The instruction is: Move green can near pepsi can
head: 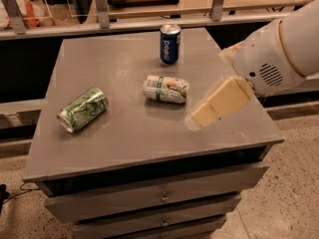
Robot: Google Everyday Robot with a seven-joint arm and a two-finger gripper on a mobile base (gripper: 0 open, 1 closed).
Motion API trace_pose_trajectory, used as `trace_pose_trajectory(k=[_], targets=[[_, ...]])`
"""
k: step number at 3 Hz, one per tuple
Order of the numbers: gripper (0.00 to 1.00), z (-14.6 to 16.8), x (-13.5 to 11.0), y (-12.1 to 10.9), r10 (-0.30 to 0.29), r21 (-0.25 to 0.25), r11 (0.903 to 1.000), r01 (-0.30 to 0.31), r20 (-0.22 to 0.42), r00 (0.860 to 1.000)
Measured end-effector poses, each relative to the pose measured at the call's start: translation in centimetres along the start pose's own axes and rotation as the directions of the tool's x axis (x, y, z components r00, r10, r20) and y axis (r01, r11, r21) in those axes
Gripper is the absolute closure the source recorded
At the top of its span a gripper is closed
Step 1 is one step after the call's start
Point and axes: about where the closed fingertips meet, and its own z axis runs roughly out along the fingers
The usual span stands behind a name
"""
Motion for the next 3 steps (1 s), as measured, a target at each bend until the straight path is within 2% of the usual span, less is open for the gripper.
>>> trace_pose_trajectory(k=[1,2,3], targets=[[0.00,1.1,-2.0,-0.7,-0.077,-0.037,0.9963,0.078,0.021,0.997],[0.00,-0.4,-3.2,-2.0,-0.212,-0.080,0.9748,0.209,-0.043,0.976],[0.00,-3.4,-3.5,-4.4,-0.322,-0.099,0.9452,0.311,-0.122,0.939]])
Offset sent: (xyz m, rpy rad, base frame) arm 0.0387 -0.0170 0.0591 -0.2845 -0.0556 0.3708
